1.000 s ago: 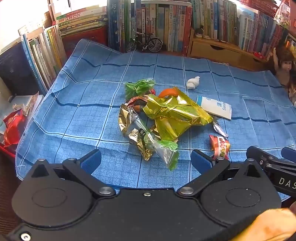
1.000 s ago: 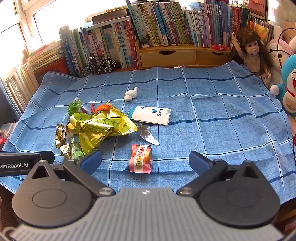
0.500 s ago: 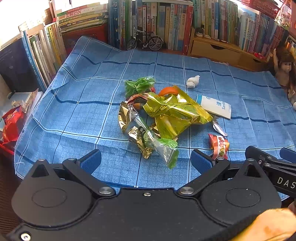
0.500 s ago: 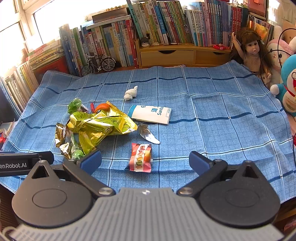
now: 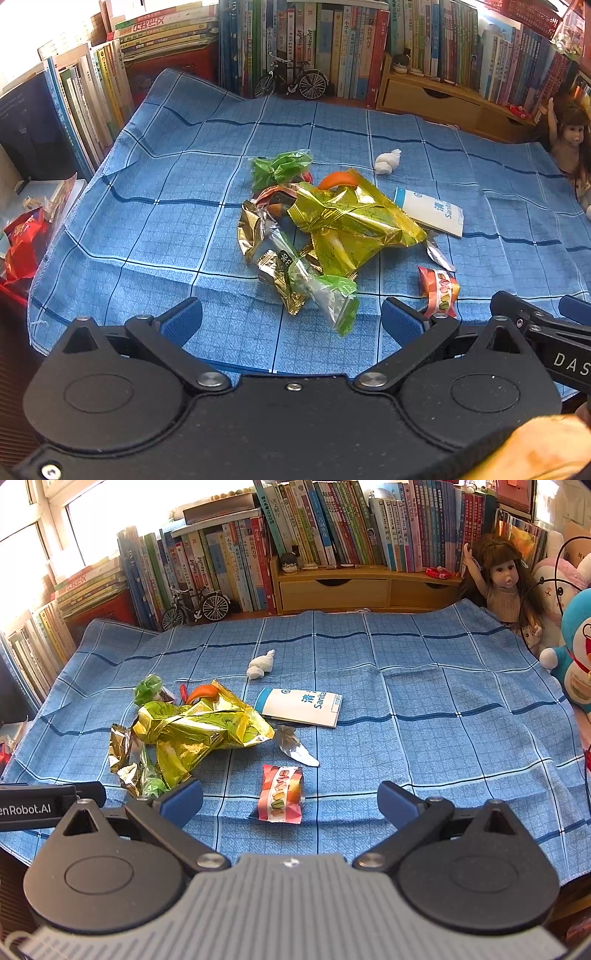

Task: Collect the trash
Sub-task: 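Move both tools toward the snack wrappers on the blue cloth, then grasp the pink macaron pack with the right tool while the left tool grasps a gold candy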

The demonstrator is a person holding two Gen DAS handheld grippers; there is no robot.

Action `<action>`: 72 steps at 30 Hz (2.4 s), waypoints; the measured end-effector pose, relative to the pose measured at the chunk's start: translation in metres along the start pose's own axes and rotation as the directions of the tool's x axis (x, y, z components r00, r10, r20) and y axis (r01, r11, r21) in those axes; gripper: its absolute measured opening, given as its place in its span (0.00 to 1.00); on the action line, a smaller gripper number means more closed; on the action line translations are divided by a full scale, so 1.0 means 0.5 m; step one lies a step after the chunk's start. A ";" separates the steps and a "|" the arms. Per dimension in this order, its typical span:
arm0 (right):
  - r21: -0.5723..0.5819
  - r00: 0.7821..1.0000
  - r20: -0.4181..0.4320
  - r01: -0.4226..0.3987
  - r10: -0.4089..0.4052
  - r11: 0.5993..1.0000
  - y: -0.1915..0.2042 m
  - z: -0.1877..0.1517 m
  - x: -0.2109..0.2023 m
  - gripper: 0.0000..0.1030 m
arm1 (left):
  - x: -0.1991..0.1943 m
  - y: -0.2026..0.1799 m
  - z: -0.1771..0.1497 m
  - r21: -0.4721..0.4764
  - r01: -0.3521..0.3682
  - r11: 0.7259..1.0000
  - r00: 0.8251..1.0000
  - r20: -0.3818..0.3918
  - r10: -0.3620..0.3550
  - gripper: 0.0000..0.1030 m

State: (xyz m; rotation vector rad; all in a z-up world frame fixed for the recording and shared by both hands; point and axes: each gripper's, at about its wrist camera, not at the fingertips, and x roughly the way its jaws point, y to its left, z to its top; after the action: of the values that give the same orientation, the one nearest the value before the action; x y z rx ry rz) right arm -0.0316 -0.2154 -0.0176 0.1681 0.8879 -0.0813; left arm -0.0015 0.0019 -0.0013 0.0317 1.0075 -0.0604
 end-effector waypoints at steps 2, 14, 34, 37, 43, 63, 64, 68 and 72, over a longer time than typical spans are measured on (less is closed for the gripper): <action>0.000 1.000 -0.001 0.001 -0.001 1.000 0.002 0.001 0.001 1.00 | 0.000 0.000 0.000 0.000 0.000 1.000 1.000 0.000 0.000 1.00; -0.009 1.000 -0.017 0.014 -0.014 1.000 0.008 0.001 0.008 1.00 | 0.000 0.004 -0.001 0.000 0.003 1.000 1.000 0.007 -0.003 1.00; 0.020 1.000 0.009 0.004 -0.005 1.000 0.000 0.011 0.007 1.00 | 0.020 0.011 0.012 -0.008 0.015 1.000 0.999 0.031 -0.014 0.99; 0.011 1.000 0.006 0.005 -0.005 1.000 -0.001 0.014 0.014 1.00 | 0.029 0.018 0.012 -0.023 0.017 1.000 0.999 0.029 -0.016 0.99; -0.054 1.000 -0.020 0.008 -0.009 0.998 0.005 0.017 0.049 1.00 | 0.058 0.027 0.014 -0.034 0.019 0.999 0.999 0.029 -0.018 0.99; -0.087 0.971 -0.235 -0.059 0.037 0.994 -0.002 0.007 0.255 0.76 | 0.181 0.000 0.003 0.001 0.057 0.998 0.997 -0.053 -0.057 0.70; -0.087 0.970 -0.241 -0.056 0.034 0.995 -0.002 0.006 0.264 0.76 | 0.177 0.000 0.007 -0.004 0.064 0.998 0.997 -0.042 -0.064 0.70; -0.072 0.964 -0.263 -0.054 0.033 0.996 -0.008 -0.004 0.292 0.70 | 0.172 -0.003 0.028 -0.013 0.078 0.997 0.997 -0.001 -0.078 0.70; -0.062 0.965 -0.257 -0.069 0.051 0.996 -0.013 -0.011 0.297 0.70 | 0.198 0.001 0.043 -0.030 0.028 0.999 0.999 -0.023 -0.029 0.68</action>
State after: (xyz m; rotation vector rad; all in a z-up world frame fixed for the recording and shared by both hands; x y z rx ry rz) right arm 0.0567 -0.2208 -0.1374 0.1413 1.1409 0.0290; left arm 0.0697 -0.0025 -0.0736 -0.0092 1.0323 -0.0709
